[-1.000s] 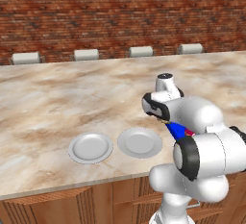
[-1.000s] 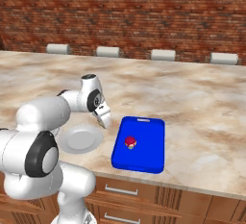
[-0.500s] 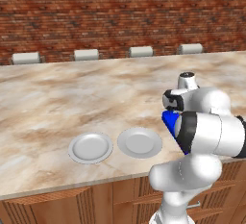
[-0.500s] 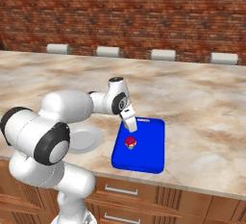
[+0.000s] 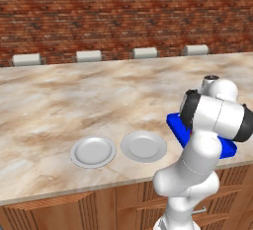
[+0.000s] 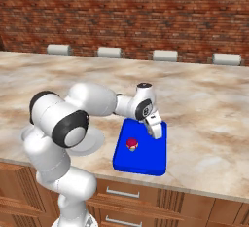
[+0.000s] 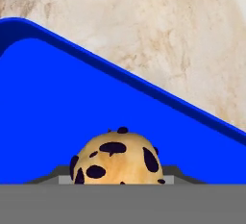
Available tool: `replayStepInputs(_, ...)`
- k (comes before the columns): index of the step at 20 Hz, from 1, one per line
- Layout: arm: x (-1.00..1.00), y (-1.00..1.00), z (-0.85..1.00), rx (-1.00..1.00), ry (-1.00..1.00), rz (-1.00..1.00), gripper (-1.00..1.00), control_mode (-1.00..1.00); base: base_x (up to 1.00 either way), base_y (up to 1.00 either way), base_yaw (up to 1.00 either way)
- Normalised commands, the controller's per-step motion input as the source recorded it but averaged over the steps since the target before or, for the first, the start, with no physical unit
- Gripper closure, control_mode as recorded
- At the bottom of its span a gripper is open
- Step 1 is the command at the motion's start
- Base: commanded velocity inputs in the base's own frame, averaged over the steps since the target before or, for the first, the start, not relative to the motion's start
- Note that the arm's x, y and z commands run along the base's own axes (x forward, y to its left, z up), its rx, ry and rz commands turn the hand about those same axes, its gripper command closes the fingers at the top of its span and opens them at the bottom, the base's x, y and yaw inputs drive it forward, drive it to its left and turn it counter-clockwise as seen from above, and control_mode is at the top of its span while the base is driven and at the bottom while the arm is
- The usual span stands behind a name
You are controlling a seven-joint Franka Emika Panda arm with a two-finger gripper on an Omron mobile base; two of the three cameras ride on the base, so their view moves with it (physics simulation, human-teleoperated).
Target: Move the dessert items from the plates to the tray.
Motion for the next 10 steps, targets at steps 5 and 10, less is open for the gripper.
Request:
replayStepInputs(5, 0.00, -0.12, -0.32, 0.00, 0.00, 0.00, 1.00, -1.00, 0.00, 0.00, 0.00)
replayStepInputs(10, 0.00, 0.00, -0.12, 0.01, 0.00, 0.00, 1.00, -1.00, 0.00, 0.00, 0.00)
